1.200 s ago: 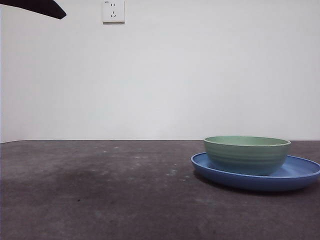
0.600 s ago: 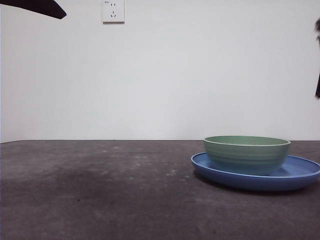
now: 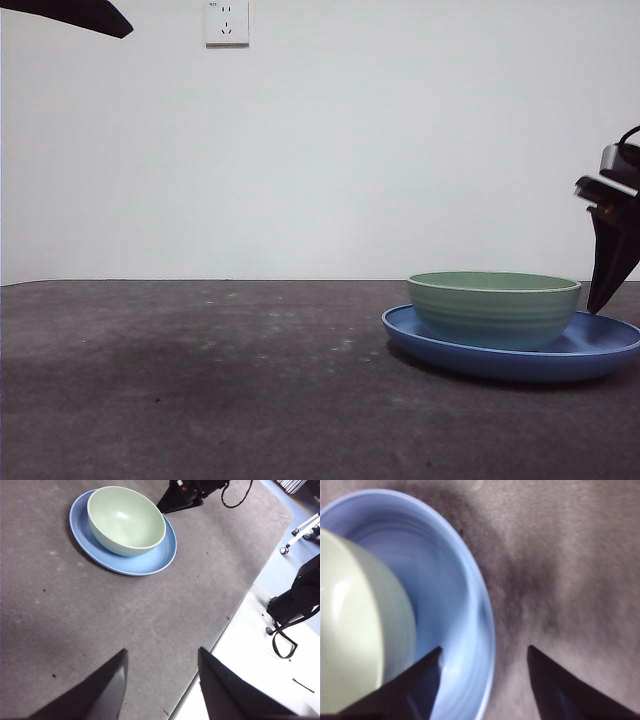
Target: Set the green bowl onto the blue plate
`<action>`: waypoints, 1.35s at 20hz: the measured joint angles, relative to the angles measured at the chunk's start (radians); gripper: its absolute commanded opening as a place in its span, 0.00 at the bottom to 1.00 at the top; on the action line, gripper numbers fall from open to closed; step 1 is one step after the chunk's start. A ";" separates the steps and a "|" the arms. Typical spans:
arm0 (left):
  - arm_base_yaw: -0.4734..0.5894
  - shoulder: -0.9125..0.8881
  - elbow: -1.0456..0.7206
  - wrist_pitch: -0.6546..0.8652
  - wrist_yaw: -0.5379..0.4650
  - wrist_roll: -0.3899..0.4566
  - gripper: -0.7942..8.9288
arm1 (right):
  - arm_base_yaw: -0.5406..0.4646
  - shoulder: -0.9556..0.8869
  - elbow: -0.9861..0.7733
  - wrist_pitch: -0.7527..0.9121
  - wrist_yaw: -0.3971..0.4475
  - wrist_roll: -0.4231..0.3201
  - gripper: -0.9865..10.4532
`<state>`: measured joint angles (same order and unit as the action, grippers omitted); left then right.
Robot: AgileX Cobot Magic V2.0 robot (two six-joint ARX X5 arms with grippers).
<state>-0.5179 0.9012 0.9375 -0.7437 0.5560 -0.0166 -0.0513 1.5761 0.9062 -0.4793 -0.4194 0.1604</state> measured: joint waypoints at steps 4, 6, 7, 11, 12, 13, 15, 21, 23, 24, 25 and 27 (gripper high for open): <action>0.000 0.000 0.000 0.000 0.000 0.000 0.31 | 0.018 0.027 0.000 0.042 0.000 0.000 0.20; 0.000 0.000 0.000 0.000 0.000 0.000 0.31 | 0.019 0.043 0.000 0.050 0.001 0.000 0.15; 0.000 0.000 0.000 0.000 0.000 0.000 0.31 | 0.019 0.050 0.000 0.050 0.004 0.000 0.12; 0.000 0.000 0.000 0.000 0.000 0.000 0.31 | 0.018 0.055 0.000 0.061 0.026 0.000 0.09; 0.000 0.000 0.000 0.000 0.000 0.000 0.31 | 0.018 0.055 0.000 0.061 0.025 0.000 0.09; 0.000 0.000 0.000 0.000 0.000 0.000 0.31 | 0.018 0.055 0.000 0.062 0.025 0.000 0.09; 0.000 0.000 0.000 0.000 0.000 0.000 0.31 | 0.017 0.055 0.000 0.062 0.023 0.000 0.09; 0.000 0.000 0.000 -0.001 0.000 0.000 0.31 | 0.016 -0.028 0.000 0.061 -0.033 0.016 0.09; 0.000 0.000 0.000 -0.001 0.000 0.000 0.31 | 0.016 -0.083 0.000 0.062 -0.050 0.032 0.09; 0.000 0.000 0.000 -0.001 0.000 0.000 0.31 | 0.016 -0.104 0.000 0.063 -0.060 0.041 0.09; 0.000 0.000 0.000 -0.001 0.000 0.000 0.31 | 0.016 -0.117 0.000 0.065 -0.080 0.051 0.09; 0.000 0.000 0.000 0.000 0.000 0.000 0.31 | 0.026 -0.139 0.000 0.076 -0.114 0.080 0.09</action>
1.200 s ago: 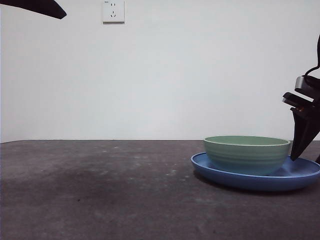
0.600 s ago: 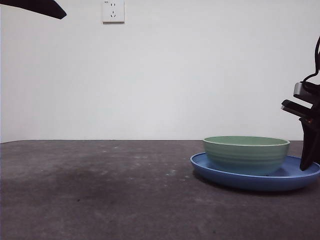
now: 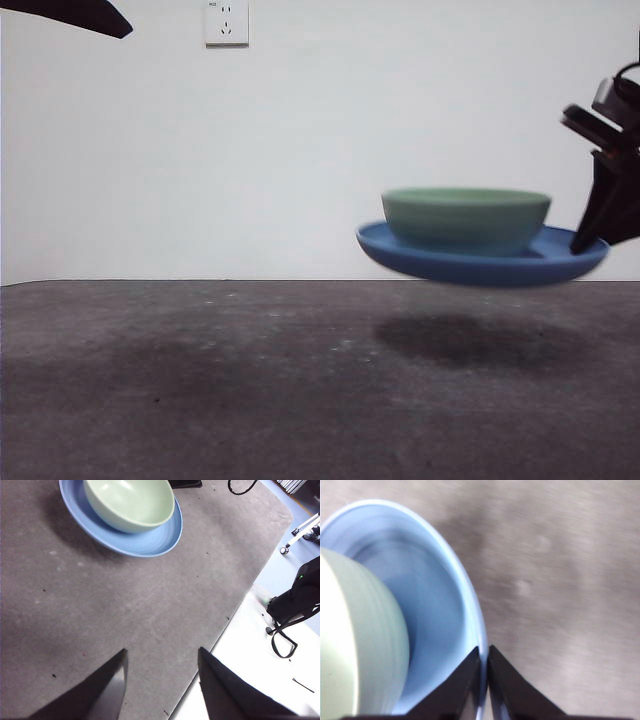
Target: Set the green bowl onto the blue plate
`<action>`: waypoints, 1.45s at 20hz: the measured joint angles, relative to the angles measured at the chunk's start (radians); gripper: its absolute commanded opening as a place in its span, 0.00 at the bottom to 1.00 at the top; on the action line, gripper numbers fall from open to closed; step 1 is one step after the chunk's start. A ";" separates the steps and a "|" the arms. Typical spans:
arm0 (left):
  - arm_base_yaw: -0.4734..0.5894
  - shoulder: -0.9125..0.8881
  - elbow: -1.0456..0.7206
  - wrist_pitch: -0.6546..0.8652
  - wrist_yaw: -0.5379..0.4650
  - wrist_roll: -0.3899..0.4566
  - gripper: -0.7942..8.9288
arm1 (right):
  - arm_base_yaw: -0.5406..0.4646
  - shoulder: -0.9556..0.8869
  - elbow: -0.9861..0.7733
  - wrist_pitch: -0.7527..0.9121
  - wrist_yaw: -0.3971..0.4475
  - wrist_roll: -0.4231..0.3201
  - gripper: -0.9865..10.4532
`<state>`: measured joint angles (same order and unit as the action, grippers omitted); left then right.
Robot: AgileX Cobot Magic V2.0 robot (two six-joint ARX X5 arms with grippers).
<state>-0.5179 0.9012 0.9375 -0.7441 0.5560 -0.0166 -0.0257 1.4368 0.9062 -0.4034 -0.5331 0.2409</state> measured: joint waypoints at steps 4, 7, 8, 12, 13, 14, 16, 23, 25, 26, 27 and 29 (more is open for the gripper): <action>0.000 0.000 0.000 0.001 0.000 0.000 0.31 | 0.085 -0.009 0.000 0.032 0.002 0.053 0.09; 0.000 0.000 0.000 0.001 0.000 0.000 0.31 | 0.181 -0.009 0.000 0.098 0.031 0.106 0.09; 0.000 0.000 0.000 0.001 0.000 0.000 0.31 | 0.211 -0.009 0.000 0.118 0.042 0.126 0.09; 0.000 0.000 0.000 0.001 0.000 0.000 0.31 | 0.311 0.034 0.000 0.190 0.074 0.186 0.09; 0.000 0.000 0.000 0.001 0.000 0.000 0.31 | 0.331 0.055 0.000 0.200 0.093 0.196 0.09; 0.000 0.000 0.000 0.001 0.000 0.000 0.31 | 0.347 0.080 0.000 0.211 0.105 0.204 0.09; 0.000 0.000 0.000 0.001 0.000 0.000 0.31 | 0.371 0.127 0.000 0.248 0.110 0.225 0.09; 0.000 0.000 0.000 -0.001 0.000 0.000 0.31 | 0.391 0.266 0.000 0.343 0.140 0.286 0.09; 0.000 0.000 0.000 -0.001 0.000 0.000 0.31 | 0.391 0.284 0.000 0.349 0.148 0.291 0.09; 0.000 0.000 0.000 -0.001 0.000 0.000 0.31 | 0.391 0.288 0.000 0.351 0.148 0.291 0.09; 0.000 0.000 0.000 -0.001 0.000 0.000 0.31 | 0.391 0.290 0.000 0.354 0.148 0.291 0.09; 0.000 0.000 0.000 -0.001 0.000 0.000 0.31 | 0.391 0.290 0.000 0.357 0.153 0.291 0.09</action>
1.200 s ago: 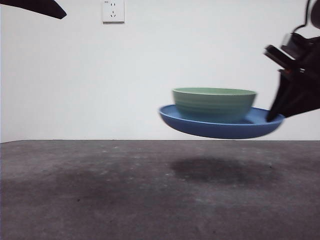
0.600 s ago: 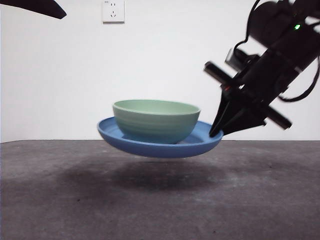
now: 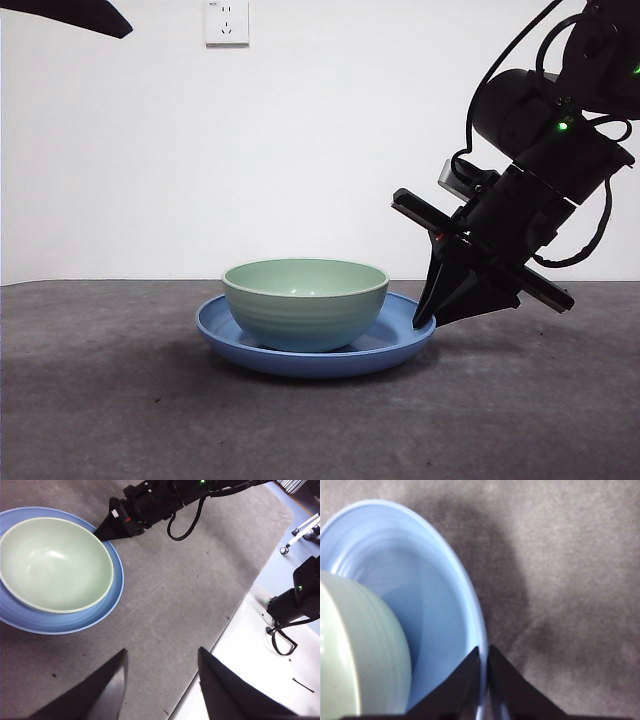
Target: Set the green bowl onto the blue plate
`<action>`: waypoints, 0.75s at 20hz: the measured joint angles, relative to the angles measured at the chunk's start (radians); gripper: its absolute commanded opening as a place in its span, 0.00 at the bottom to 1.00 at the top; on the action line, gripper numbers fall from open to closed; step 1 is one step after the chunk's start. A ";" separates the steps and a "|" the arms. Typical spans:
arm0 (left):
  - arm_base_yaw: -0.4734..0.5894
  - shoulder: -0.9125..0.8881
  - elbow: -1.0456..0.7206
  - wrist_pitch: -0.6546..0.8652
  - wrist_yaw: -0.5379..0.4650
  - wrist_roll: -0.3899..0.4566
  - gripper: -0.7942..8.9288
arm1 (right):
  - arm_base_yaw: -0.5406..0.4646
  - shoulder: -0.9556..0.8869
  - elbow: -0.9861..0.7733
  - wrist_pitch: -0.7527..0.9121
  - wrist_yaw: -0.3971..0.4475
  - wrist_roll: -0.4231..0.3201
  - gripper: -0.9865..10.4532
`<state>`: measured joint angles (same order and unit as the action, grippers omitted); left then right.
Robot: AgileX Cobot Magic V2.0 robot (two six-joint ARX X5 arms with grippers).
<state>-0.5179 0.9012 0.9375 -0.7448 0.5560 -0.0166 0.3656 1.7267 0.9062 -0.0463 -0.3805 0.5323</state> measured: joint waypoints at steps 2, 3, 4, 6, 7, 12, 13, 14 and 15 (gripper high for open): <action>0.000 0.000 0.000 0.000 0.000 0.000 0.31 | 0.000 0.000 0.000 -0.002 0.000 0.000 0.10; 0.000 0.000 0.000 -0.001 0.000 0.000 0.31 | 0.000 0.000 0.000 -0.005 0.000 0.000 0.11; 0.000 0.000 0.000 -0.003 0.000 0.000 0.31 | 0.000 0.000 0.000 -0.013 -0.001 0.000 0.15; 0.000 0.000 0.000 -0.008 0.000 0.000 0.31 | 0.000 0.000 0.000 -0.017 -0.004 0.002 0.19; 0.000 0.000 0.000 -0.008 0.000 0.000 0.31 | 0.000 0.000 0.001 -0.018 -0.005 0.004 0.19; 0.000 0.000 0.000 -0.010 0.000 0.000 0.31 | 0.000 -0.001 0.003 -0.023 -0.005 0.017 0.29; 0.000 0.000 0.000 -0.011 0.000 0.000 0.31 | -0.002 -0.006 0.003 -0.037 -0.004 0.019 0.29; 0.000 0.000 0.000 -0.011 0.000 0.000 0.31 | -0.006 -0.020 0.003 -0.060 0.009 0.020 0.29; 0.000 0.000 0.000 -0.011 0.000 0.000 0.31 | -0.006 -0.043 0.003 -0.079 0.024 0.019 0.29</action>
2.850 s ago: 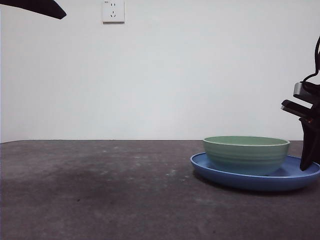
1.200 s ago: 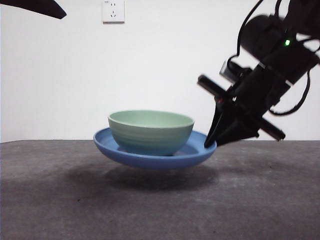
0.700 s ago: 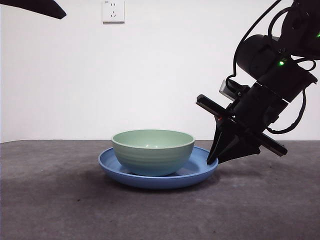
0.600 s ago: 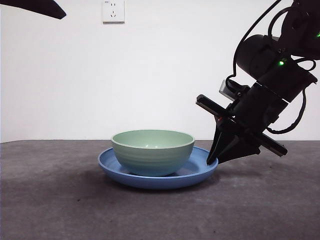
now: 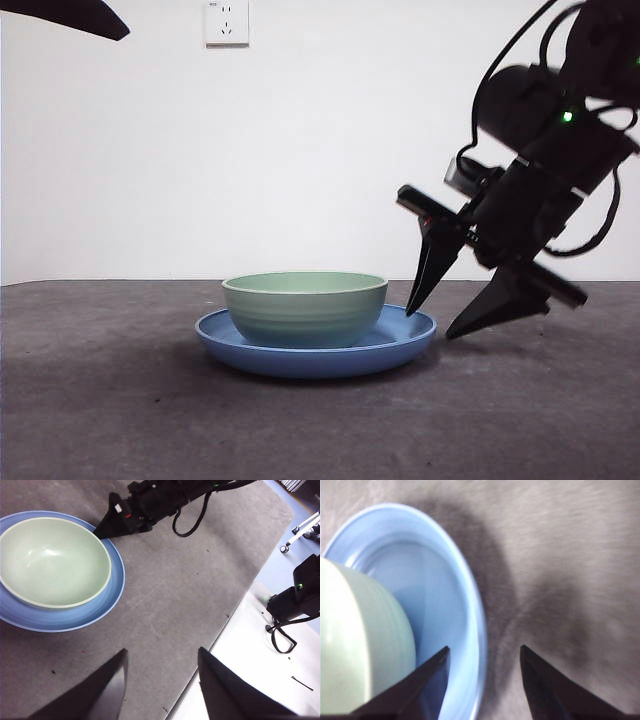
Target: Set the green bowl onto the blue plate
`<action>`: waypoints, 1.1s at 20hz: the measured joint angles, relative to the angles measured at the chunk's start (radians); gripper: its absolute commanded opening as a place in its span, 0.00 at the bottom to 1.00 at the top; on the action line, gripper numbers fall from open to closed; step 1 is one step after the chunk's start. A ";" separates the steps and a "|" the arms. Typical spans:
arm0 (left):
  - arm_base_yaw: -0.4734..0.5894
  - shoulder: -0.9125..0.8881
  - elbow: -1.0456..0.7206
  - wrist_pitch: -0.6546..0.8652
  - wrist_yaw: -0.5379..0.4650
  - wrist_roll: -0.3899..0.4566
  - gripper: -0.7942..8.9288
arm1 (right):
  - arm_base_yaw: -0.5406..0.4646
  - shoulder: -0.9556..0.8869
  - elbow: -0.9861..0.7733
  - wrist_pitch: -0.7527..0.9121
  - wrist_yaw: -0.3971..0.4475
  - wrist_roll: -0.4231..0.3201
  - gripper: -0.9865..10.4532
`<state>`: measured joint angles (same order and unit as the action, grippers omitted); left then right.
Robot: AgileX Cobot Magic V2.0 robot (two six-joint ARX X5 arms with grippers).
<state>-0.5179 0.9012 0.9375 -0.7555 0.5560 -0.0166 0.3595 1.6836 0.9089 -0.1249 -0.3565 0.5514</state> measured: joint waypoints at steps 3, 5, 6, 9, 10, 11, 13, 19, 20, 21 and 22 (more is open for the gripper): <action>0.000 0.000 0.000 0.000 0.000 0.000 0.31 | -0.003 -0.108 0.000 -0.048 0.047 -0.024 0.29; 0.000 0.000 0.000 0.000 0.000 0.000 0.31 | -0.007 -0.198 0.000 -0.098 0.048 -0.060 0.29; 0.000 0.000 0.000 0.000 0.000 0.000 0.31 | -0.007 -0.247 0.000 -0.127 0.047 -0.085 0.29; 0.000 0.000 0.000 0.003 0.000 0.000 0.31 | -0.006 -0.404 0.001 -0.224 0.010 -0.172 0.29; 0.000 0.000 0.000 0.004 0.000 0.000 0.31 | -0.006 -0.454 0.002 -0.259 -0.010 -0.199 0.29; 0.000 0.000 0.000 0.004 0.000 0.000 0.31 | -0.006 -0.502 0.002 -0.302 -0.024 -0.223 0.29; 0.000 0.000 0.000 0.004 0.000 0.000 0.31 | -0.006 -0.571 0.002 -0.384 -0.048 -0.261 0.29; 0.000 0.000 0.000 0.004 0.000 0.000 0.31 | 0.002 -0.716 0.003 -0.612 -0.133 -0.342 0.29; 0.000 0.000 0.000 0.004 0.000 0.000 0.31 | 0.004 -0.732 0.003 -0.644 -0.144 -0.352 0.29; 0.000 0.000 0.000 0.004 0.000 0.000 0.31 | 0.007 -0.750 0.003 -0.679 -0.152 -0.364 0.29; 0.000 0.000 0.000 0.004 0.000 0.000 0.31 | 0.007 -0.766 0.003 -0.713 -0.164 -0.373 0.29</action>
<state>-0.5179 0.9012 0.9375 -0.7513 0.5560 -0.0166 0.3668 0.9180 0.9119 -0.8375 -0.5209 0.1783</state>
